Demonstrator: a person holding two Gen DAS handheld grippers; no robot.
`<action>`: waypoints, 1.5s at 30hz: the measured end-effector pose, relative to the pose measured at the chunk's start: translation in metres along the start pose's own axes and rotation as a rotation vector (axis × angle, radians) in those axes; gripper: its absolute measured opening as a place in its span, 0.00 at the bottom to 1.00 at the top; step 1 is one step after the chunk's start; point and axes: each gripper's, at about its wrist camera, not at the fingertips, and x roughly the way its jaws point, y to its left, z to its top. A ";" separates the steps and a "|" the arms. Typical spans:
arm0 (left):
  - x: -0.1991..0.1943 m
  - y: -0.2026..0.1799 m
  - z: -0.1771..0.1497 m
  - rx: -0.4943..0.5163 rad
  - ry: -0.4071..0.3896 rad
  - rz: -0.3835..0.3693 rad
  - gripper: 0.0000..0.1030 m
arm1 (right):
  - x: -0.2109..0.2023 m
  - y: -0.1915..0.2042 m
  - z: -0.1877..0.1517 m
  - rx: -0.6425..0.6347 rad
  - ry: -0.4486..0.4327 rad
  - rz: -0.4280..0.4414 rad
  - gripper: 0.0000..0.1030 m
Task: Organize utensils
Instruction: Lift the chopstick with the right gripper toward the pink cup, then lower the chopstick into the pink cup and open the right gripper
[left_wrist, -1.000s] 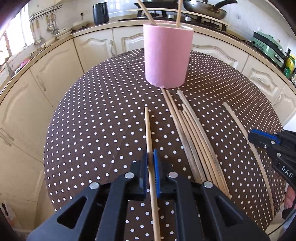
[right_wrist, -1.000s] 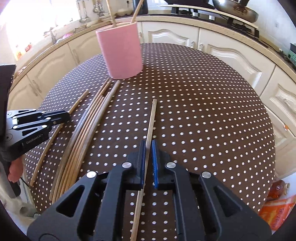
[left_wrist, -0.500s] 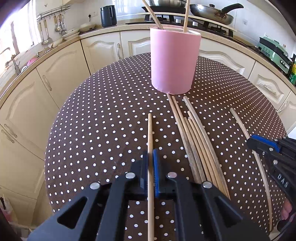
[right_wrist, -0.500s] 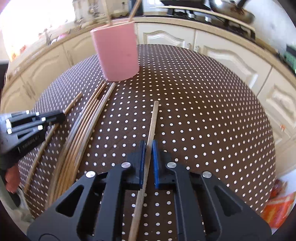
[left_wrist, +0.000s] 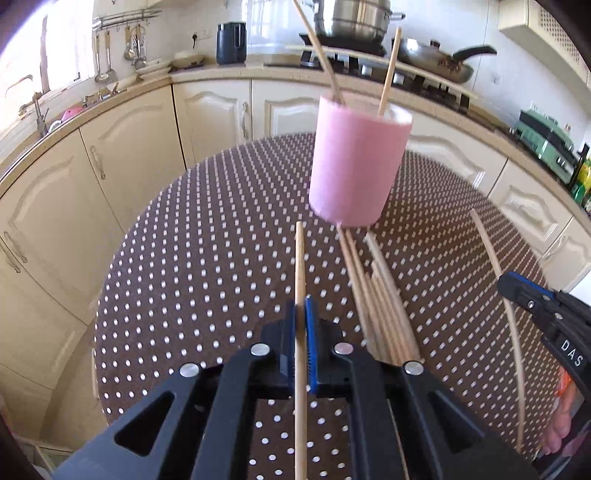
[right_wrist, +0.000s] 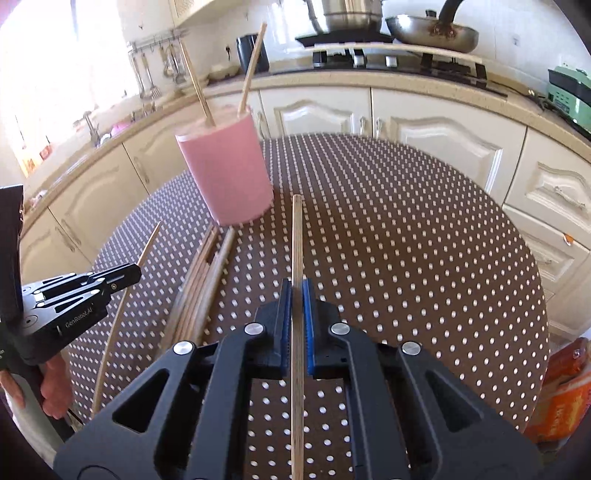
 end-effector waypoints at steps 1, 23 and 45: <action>-0.003 0.000 0.003 -0.003 -0.011 -0.004 0.06 | -0.003 0.001 0.002 -0.002 -0.014 0.005 0.07; -0.059 -0.020 0.045 0.014 -0.231 -0.012 0.06 | -0.059 0.017 0.049 -0.012 -0.280 0.086 0.07; -0.103 -0.028 0.105 0.013 -0.413 0.032 0.06 | -0.109 0.038 0.105 -0.114 -0.467 0.101 0.06</action>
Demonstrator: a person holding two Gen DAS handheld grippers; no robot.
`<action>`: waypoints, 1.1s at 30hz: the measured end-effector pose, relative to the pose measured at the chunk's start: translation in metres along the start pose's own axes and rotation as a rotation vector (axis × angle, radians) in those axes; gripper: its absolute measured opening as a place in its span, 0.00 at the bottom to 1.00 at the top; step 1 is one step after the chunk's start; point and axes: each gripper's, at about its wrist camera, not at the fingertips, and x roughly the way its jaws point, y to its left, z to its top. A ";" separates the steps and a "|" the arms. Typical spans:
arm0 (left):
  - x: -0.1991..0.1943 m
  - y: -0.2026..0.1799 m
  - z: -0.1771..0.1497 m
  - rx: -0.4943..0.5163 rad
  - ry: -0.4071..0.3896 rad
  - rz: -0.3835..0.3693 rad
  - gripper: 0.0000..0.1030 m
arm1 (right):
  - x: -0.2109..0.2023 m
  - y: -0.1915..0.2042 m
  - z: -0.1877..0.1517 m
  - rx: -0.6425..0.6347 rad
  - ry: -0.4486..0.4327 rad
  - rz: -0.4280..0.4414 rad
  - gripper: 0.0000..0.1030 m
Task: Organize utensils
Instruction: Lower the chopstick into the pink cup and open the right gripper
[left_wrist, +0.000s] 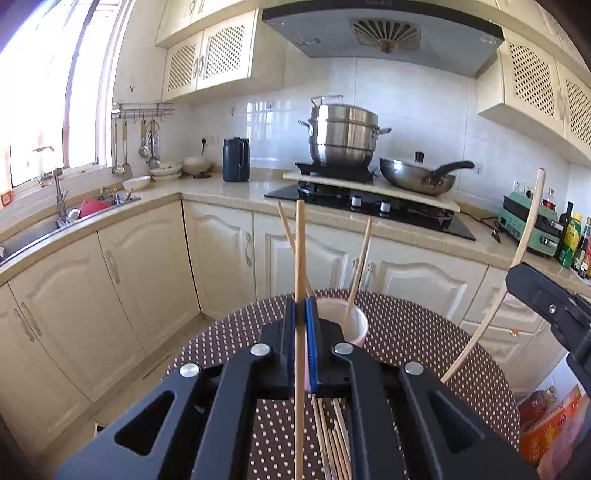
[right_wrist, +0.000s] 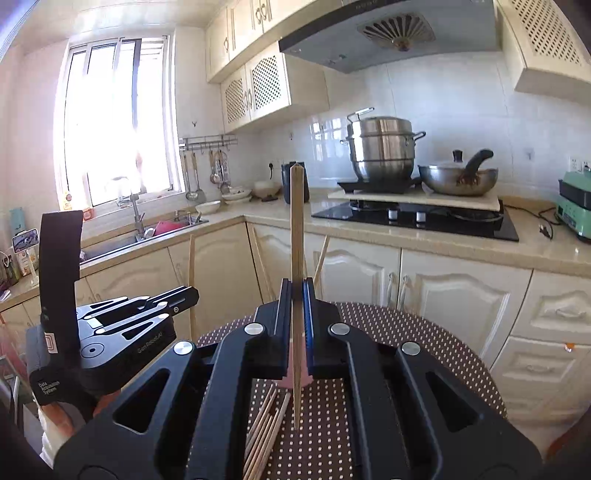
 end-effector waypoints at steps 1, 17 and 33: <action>-0.001 -0.001 0.005 0.001 -0.013 0.001 0.06 | 0.000 0.002 0.005 -0.006 -0.014 0.002 0.06; 0.012 -0.026 0.088 -0.002 -0.191 0.001 0.06 | 0.044 0.009 0.072 -0.044 -0.104 0.009 0.06; 0.089 -0.015 0.086 -0.066 -0.087 0.039 0.06 | 0.114 -0.015 0.053 0.041 -0.014 0.018 0.06</action>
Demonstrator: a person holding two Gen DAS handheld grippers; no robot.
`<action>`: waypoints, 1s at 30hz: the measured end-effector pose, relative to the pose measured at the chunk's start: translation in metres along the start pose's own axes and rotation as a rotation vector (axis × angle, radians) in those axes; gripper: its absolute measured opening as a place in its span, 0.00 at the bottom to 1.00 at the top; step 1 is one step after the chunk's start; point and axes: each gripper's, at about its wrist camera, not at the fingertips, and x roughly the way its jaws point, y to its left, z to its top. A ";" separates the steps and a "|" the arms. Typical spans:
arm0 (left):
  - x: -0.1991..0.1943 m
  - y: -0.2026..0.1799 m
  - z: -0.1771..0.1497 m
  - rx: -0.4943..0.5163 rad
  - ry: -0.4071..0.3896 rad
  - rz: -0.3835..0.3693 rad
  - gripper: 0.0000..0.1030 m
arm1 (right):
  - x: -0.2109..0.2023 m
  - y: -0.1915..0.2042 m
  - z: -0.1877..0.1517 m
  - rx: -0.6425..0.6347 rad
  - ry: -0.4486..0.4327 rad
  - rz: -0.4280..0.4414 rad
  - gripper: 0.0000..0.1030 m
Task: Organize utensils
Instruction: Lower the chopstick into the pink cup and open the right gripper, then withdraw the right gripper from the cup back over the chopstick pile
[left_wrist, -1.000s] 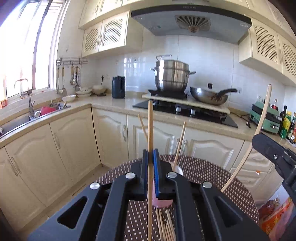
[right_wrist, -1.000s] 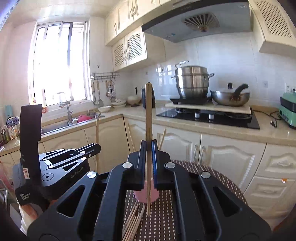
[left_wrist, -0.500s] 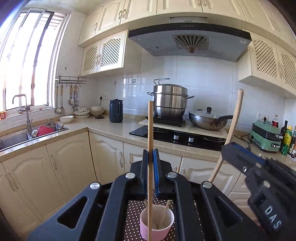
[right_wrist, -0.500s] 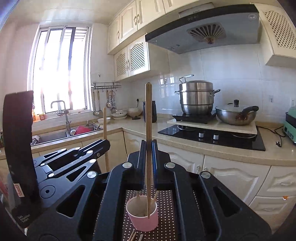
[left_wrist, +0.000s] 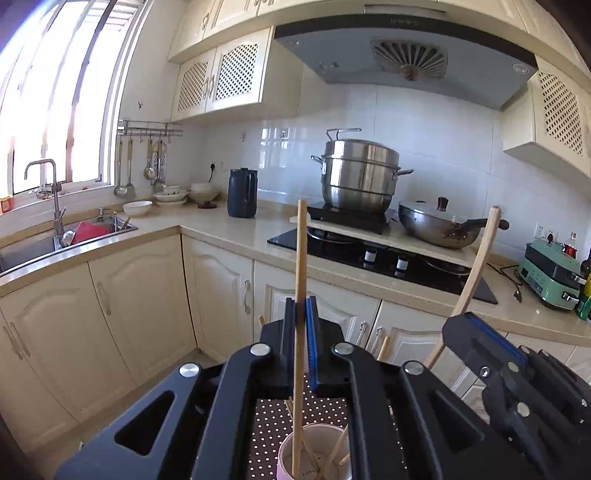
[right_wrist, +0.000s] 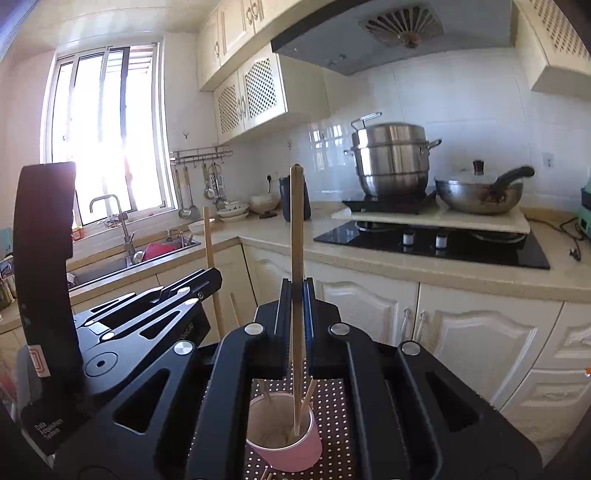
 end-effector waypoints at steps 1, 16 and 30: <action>0.004 0.001 -0.002 -0.005 0.006 -0.006 0.06 | 0.005 -0.001 -0.004 -0.001 0.011 0.001 0.06; 0.014 0.014 -0.047 0.067 0.075 0.052 0.28 | 0.018 -0.025 -0.039 0.036 0.138 -0.048 0.62; -0.018 0.018 -0.055 0.099 0.051 0.068 0.36 | 0.005 -0.030 -0.047 0.046 0.175 -0.076 0.66</action>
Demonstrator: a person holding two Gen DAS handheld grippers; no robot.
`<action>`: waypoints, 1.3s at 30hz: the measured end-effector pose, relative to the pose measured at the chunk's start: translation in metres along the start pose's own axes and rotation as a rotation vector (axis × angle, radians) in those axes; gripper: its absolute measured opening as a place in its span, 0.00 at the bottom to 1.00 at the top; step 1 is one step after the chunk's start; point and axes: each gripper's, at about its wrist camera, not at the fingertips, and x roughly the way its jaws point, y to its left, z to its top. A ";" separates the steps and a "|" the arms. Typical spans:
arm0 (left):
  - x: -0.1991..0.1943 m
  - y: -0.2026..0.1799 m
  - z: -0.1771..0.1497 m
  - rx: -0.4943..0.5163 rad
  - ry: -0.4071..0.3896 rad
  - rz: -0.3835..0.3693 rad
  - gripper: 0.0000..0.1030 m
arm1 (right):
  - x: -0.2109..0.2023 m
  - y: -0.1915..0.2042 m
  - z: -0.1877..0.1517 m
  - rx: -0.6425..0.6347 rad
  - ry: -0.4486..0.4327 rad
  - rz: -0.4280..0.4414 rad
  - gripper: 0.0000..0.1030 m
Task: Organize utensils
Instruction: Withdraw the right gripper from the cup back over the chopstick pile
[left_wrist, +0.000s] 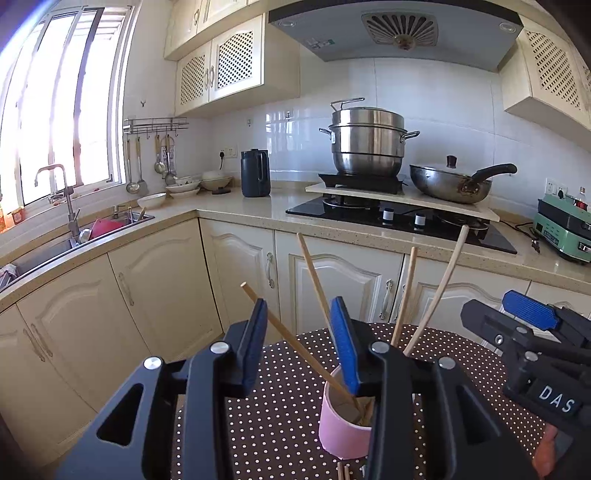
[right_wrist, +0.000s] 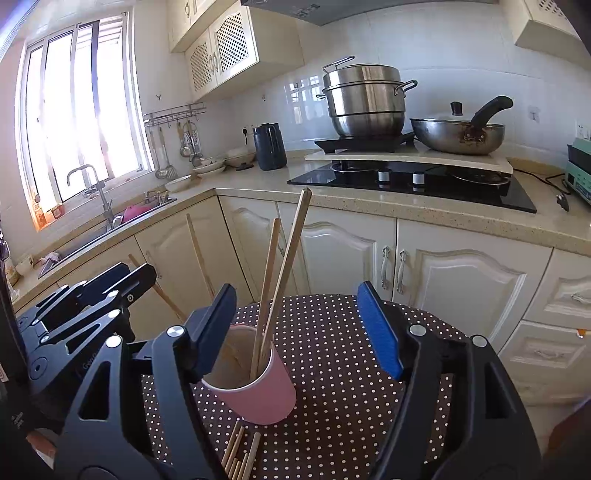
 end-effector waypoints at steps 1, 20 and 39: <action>-0.002 0.000 0.000 0.001 -0.002 -0.002 0.37 | 0.000 0.000 0.000 0.000 0.000 0.000 0.66; -0.051 -0.002 -0.034 -0.013 -0.012 -0.014 0.50 | -0.056 0.009 -0.035 0.020 0.008 -0.008 0.81; -0.053 -0.003 -0.119 -0.005 0.160 -0.022 0.53 | -0.053 0.001 -0.119 0.106 0.168 -0.072 0.86</action>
